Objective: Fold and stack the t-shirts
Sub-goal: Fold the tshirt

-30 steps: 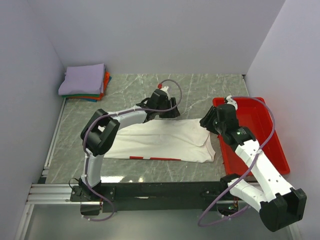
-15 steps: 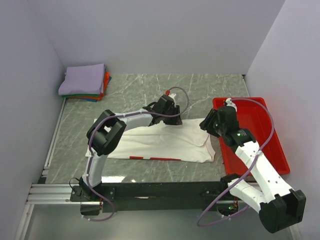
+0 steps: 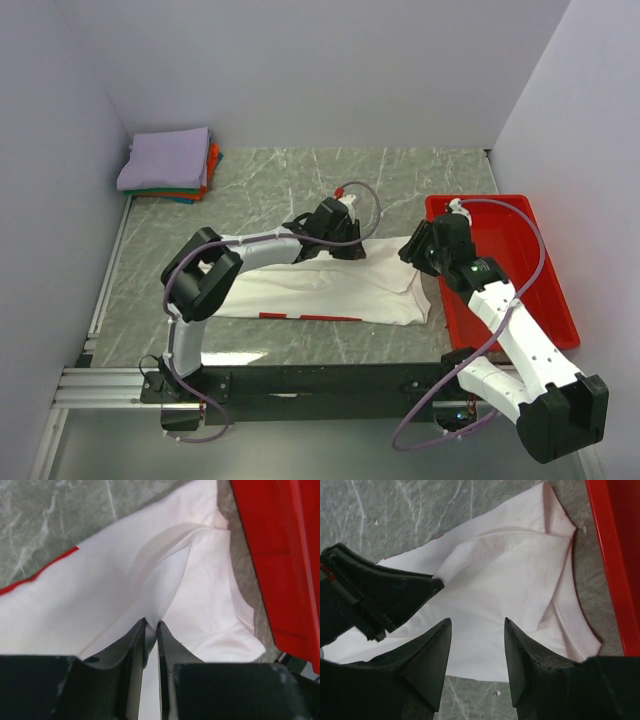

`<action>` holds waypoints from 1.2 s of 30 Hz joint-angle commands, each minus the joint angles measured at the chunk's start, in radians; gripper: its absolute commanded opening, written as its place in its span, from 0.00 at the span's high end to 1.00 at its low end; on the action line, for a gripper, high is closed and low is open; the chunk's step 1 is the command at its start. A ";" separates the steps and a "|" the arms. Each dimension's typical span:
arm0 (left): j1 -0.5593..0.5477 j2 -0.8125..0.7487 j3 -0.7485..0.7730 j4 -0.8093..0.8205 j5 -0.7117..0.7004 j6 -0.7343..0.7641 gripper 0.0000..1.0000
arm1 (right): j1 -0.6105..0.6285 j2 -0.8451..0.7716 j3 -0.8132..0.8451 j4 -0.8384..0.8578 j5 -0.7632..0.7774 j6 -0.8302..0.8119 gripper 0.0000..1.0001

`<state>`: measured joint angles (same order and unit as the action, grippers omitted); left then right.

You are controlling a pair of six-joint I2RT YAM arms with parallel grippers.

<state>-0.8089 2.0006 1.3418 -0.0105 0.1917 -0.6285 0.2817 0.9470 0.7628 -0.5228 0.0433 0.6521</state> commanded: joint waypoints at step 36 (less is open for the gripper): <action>-0.075 -0.296 -0.481 0.333 0.152 -0.022 0.79 | -0.027 0.101 -0.076 0.070 0.026 -0.048 0.47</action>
<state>-0.8700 1.7535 0.8818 0.2531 0.3042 -0.6346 0.2611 1.0729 0.6964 -0.4667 0.0597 0.6151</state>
